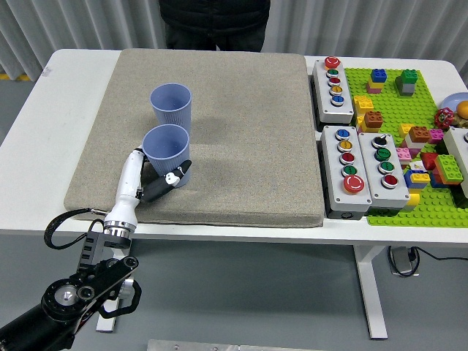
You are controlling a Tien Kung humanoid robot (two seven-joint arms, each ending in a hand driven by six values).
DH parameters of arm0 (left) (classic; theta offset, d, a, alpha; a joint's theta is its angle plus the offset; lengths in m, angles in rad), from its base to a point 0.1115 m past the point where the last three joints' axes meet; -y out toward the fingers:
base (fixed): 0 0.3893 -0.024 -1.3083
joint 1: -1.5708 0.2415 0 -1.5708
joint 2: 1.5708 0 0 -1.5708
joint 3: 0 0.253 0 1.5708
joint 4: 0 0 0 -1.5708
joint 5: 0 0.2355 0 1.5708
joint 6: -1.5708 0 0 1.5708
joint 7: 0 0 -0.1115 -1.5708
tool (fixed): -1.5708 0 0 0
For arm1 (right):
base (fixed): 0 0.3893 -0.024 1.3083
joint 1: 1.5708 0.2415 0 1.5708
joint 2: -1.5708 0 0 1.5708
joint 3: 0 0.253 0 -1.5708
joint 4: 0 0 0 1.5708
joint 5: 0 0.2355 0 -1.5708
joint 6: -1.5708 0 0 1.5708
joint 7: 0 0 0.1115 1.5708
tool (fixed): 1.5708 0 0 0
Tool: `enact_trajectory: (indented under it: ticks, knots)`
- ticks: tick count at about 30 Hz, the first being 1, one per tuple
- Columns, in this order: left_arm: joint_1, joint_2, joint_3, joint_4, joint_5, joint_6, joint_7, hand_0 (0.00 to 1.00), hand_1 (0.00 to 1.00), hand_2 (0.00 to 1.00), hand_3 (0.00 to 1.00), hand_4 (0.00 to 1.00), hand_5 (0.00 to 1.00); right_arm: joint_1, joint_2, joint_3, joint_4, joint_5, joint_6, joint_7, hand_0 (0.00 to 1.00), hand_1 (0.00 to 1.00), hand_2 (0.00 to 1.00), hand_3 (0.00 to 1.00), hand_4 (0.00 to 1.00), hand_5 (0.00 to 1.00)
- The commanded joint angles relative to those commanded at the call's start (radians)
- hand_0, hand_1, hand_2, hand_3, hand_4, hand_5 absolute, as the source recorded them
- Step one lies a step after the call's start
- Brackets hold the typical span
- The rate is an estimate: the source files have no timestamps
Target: Pick cup pour cup place
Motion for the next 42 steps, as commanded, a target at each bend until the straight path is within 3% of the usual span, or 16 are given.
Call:
enact_trajectory:
  ticks: [6, 7, 12, 13, 18, 19, 42]
  knots:
    - [0.004, 0.0, -0.005, 0.001, 0.026, 0.0, 0.011, 0.566, 0.569, 0.613, 0.531, 0.81, 0.508, -0.003, 0.0, 0.001, 0.0, -0.002, 0.0, 0.0, 0.685, 0.638, 0.588, 0.571, 0.002, 0.134]
    - [0.004, 0.0, -0.007, 0.001, 0.031, 0.0, 0.013, 0.579, 0.597, 0.666, 0.625, 0.837, 0.52, -0.002, 0.001, 0.001, 0.0, -0.001, 0.0, 0.0, 0.686, 0.638, 0.588, 0.571, 0.002, 0.135]
    - [0.004, 0.001, -0.012, -0.001, 0.046, 0.0, 0.021, 0.579, 0.597, 0.666, 0.625, 0.837, 0.52, -0.002, 0.0, -0.001, 0.0, 0.001, 0.0, 0.0, 0.686, 0.638, 0.588, 0.571, 0.002, 0.135]
    - [0.004, 0.001, -0.013, -0.001, 0.047, 0.0, 0.021, 0.632, 0.668, 0.798, 0.759, 0.873, 0.54, -0.002, 0.0, -0.001, 0.0, 0.001, 0.0, 0.0, 0.686, 0.638, 0.588, 0.571, 0.002, 0.135]
    - [0.004, 0.001, -0.019, -0.008, 0.081, 0.0, 0.029, 0.632, 0.668, 0.798, 0.759, 0.873, 0.54, -0.001, 0.0, -0.002, -0.001, 0.002, 0.0, 0.0, 0.686, 0.638, 0.588, 0.571, 0.002, 0.135]
    - [0.004, 0.001, -0.021, -0.008, 0.083, 0.0, 0.029, 0.694, 0.75, 0.928, 0.93, 0.908, 0.56, -0.001, 0.0, -0.002, -0.001, 0.001, 0.0, 0.0, 0.685, 0.638, 0.588, 0.571, 0.002, 0.136]
    - [0.02, 0.005, -0.05, -0.024, 0.125, 0.0, 0.054, 0.728, 0.788, 0.952, 0.957, 0.926, 0.568, 0.002, -0.001, -0.003, -0.001, 0.007, -0.001, 0.0, 0.686, 0.638, 0.589, 0.571, 0.002, 0.135]
